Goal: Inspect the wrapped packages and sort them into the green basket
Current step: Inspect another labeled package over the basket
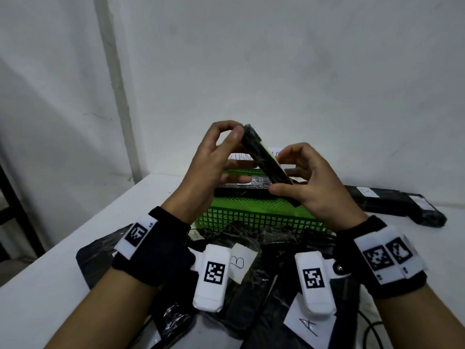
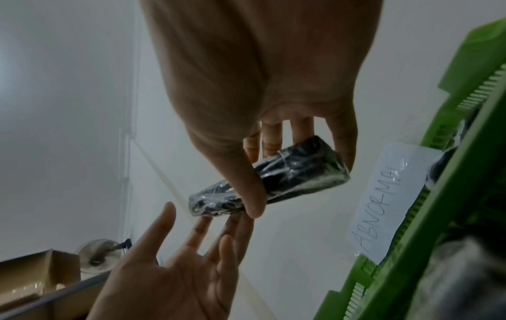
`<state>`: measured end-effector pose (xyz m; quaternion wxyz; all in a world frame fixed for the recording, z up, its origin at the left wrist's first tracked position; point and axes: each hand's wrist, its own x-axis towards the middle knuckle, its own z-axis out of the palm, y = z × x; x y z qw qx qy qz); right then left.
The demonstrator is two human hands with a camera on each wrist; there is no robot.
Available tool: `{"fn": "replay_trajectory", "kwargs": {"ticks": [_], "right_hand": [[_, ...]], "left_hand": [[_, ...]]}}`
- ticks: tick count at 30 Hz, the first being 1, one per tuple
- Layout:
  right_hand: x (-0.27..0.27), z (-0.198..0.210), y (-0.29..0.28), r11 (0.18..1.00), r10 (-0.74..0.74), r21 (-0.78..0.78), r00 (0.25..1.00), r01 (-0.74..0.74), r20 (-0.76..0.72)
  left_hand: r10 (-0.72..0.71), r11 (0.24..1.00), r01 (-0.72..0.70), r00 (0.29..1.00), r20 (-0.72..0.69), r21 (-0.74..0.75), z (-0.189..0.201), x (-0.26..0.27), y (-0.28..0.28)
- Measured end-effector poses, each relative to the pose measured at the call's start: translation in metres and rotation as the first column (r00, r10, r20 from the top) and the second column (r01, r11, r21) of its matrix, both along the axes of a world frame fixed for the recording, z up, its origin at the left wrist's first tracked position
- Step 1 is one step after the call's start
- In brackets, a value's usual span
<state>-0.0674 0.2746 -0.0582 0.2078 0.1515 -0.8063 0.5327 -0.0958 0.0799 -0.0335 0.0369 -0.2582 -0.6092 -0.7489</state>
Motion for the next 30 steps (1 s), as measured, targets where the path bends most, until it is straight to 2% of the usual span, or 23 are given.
{"fn": "replay_trajectory", "kwargs": {"ticks": [9,12,15,18,20,22,25,28,30], "right_hand": [[0.001,0.004,0.005,0.99,-0.088,0.106,0.993,0.096,-0.076],[-0.002,0.011,0.01,0.987,-0.094,0.124,0.992,0.104,-0.084],[-0.014,0.03,0.018,0.954,-0.132,0.254,0.984,0.16,-0.121],[-0.04,0.058,0.022,0.867,-0.188,0.432,0.965,0.251,-0.183],[-0.065,0.072,0.02,0.786,-0.169,0.569,0.969,0.242,-0.179],[-0.095,0.077,0.017,0.677,-0.08,0.721,0.988,0.151,-0.132],[-0.133,0.071,0.008,0.501,0.025,0.862,0.997,-0.073,0.07],[-0.161,0.055,0.001,0.414,0.045,0.88,0.971,-0.233,0.236],[-0.172,0.042,-0.003,0.378,0.062,0.885,0.961,-0.273,0.27]], "left_hand": [[-0.078,0.985,0.064,0.994,0.077,0.163,-0.004,-0.013,-0.005],[-0.005,0.997,-0.002,0.996,0.089,0.079,-0.002,-0.021,-0.007],[0.093,0.994,-0.087,0.993,0.076,-0.072,0.005,-0.039,-0.011],[0.207,0.967,-0.189,0.974,0.093,-0.172,0.011,-0.067,-0.015],[0.264,0.952,-0.235,0.955,0.138,-0.197,0.007,-0.084,-0.017],[0.312,0.936,-0.271,0.933,0.177,-0.225,-0.003,-0.099,-0.018],[0.32,0.935,-0.272,0.924,0.211,-0.229,-0.025,-0.115,-0.018],[0.386,0.911,-0.333,0.896,0.218,-0.245,-0.041,-0.124,-0.017],[0.473,0.855,-0.433,0.876,0.091,-0.284,-0.045,-0.127,-0.021]]}}
